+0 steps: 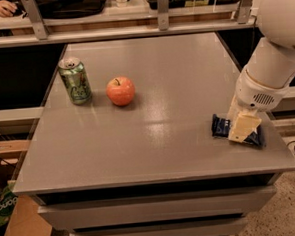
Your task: Move rxbar blueberry near apple
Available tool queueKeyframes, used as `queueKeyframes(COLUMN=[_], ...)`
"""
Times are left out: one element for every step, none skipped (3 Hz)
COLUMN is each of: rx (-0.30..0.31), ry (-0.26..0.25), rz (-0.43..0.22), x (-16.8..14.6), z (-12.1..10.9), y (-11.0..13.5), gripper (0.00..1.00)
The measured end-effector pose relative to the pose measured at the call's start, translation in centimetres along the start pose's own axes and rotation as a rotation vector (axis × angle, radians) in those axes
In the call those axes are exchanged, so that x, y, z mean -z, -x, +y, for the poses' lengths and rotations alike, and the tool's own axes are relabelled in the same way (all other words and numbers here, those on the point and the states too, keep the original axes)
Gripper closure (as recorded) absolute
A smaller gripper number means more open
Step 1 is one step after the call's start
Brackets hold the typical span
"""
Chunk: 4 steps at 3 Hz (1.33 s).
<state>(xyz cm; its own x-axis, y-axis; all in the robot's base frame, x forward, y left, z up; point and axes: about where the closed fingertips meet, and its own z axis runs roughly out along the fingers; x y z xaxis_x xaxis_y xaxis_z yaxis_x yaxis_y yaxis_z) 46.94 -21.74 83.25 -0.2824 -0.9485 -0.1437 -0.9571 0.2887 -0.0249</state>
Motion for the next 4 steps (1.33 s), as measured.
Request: queueKeyframes(rx=[0.013,0.014,0.034,0.054], ry=[-0.011,-0.013,-0.071,-0.135], rz=[-0.001,-0.002,-0.009,-0.016], x=[-0.5,-0.2,1.2,3.5], z=[-0.4,-0.4,-1.3,-2.5], y=[0.3,0.4,1.0,1.8], gripper=[1.0,1.0,1.0,1.0])
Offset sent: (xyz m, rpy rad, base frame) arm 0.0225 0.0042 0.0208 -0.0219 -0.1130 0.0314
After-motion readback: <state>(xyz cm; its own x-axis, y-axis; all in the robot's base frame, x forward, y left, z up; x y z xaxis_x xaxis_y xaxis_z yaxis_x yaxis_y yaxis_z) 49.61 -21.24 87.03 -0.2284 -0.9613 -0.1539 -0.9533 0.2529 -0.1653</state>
